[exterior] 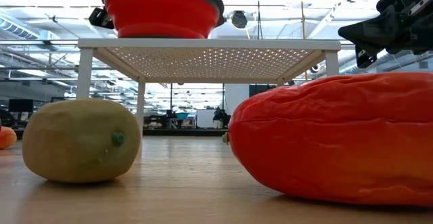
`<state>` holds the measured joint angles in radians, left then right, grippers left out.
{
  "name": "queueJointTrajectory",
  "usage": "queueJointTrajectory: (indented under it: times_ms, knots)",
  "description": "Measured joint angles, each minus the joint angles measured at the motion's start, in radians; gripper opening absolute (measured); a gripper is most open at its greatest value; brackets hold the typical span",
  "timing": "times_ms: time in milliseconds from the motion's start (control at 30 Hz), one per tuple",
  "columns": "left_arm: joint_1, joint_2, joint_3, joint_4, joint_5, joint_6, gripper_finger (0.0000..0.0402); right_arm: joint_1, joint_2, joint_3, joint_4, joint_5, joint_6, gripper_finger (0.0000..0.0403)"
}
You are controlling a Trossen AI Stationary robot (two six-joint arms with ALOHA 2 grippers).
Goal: Pick & Place Fruit
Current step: Put the red strainer bowl on the shelf
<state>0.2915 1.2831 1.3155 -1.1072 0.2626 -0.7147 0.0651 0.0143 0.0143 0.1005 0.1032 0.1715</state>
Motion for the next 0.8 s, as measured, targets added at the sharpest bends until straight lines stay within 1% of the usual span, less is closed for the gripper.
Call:
queueJointTrajectory:
  times_ms: [267,567,800]
  knots:
    - [-0.030,0.023,0.001,0.001,-0.001,-0.004,0.0005,0.000,0.000,0.000,0.000,0.000,0.000,0.0000]
    - [-0.032,0.027,0.001,0.004,-0.004,0.003,0.0006,0.000,0.000,0.000,0.000,0.000,0.000,0.0000]
    - [-0.032,0.026,0.001,0.004,-0.059,0.006,0.0030,0.000,0.000,0.000,0.000,0.000,0.000,0.0000]
